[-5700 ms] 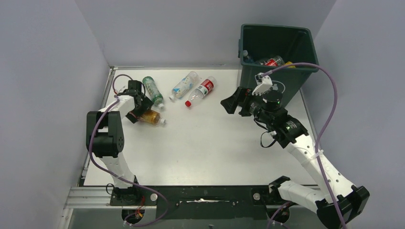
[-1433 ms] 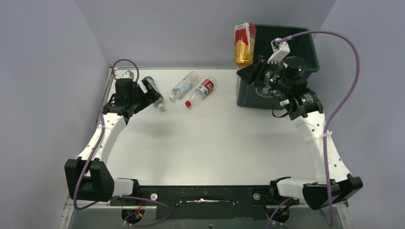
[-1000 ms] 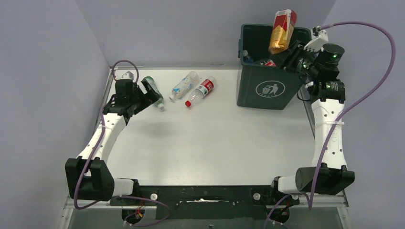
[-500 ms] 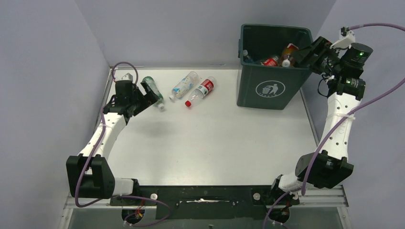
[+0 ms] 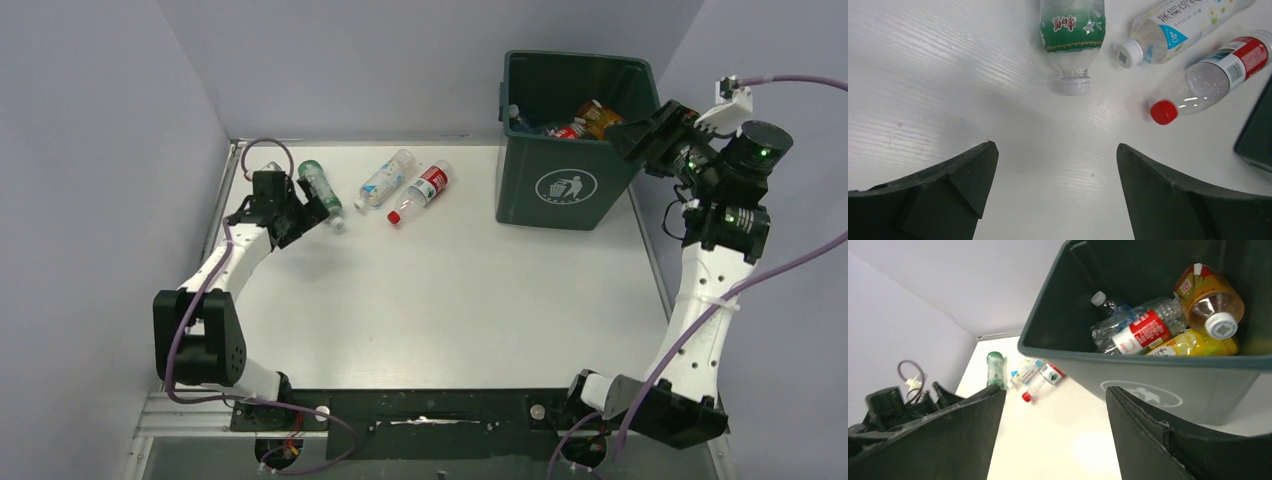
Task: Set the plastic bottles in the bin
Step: Place the plastic bottle in the trash bin, then pick up the plastic bottle at the center of the board.
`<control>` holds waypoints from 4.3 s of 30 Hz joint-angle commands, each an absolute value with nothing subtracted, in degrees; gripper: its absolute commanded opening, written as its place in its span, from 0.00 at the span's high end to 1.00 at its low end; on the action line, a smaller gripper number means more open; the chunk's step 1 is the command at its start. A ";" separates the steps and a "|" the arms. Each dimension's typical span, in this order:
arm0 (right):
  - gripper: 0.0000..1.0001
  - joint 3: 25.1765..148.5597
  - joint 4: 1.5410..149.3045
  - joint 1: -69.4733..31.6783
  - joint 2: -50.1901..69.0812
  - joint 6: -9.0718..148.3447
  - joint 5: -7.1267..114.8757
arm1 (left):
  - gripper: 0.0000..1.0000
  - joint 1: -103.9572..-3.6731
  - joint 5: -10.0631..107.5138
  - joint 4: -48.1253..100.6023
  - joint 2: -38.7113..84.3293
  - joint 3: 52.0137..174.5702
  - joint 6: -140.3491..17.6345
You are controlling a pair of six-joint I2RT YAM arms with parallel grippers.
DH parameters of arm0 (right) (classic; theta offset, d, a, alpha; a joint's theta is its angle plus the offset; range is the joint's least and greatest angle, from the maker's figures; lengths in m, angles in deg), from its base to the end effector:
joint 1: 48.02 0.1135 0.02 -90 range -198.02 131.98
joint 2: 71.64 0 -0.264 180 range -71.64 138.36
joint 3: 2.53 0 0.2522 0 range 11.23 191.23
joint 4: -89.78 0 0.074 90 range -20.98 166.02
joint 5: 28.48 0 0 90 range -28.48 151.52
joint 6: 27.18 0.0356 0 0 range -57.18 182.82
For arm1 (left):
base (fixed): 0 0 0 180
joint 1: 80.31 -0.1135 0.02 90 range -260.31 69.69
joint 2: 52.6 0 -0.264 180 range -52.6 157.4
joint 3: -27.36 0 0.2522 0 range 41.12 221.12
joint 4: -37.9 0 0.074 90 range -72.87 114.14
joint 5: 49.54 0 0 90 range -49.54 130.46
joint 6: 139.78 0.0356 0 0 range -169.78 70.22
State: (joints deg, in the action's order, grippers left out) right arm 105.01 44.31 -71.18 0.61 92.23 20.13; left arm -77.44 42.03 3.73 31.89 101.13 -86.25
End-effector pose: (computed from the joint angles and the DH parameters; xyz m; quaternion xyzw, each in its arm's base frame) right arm 0.2340 -0.0745 0.4928 0.1145 0.7438 0.3034 0.5845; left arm 0.3196 -0.0170 0.2520 -0.2619 0.8855 -0.1410 0.3569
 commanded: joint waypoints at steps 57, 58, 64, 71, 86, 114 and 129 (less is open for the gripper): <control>0.23 63.78 39.08 -46.64 -31.87 92.54 22.92 | 0.40 -73.82 21.98 1.43 73.54 138.16 -80.86; 0.23 63.60 39.16 -46.54 -32.09 92.67 22.95 | 0.42 -73.75 22.21 1.97 72.29 136.63 -80.96; 0.23 61.26 40.13 -45.82 -33.99 94.20 23.10 | 0.45 -72.11 22.56 4.63 62.19 127.01 -81.48; 0.23 58.31 40.86 -45.34 -36.80 95.90 23.11 | 0.44 -69.41 23.03 4.54 50.09 118.80 -81.68; 0.23 49.62 47.44 -44.61 -40.14 100.02 22.27 | 0.44 -55.83 28.13 -0.66 32.83 113.53 -82.68; 0.19 30.62 67.87 -43.10 -43.01 111.84 15.73 | 0.44 -35.37 40.89 12.37 32.92 108.82 -91.24; 0.19 24.16 81.11 -41.42 -43.64 121.56 16.95 | 0.44 -34.49 47.13 21.54 33.62 104.62 -94.48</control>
State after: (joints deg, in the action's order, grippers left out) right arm 23.77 74.30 -42.37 -44.17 119.22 17.35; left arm -34.95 44.91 15.16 33.64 104.34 -93.17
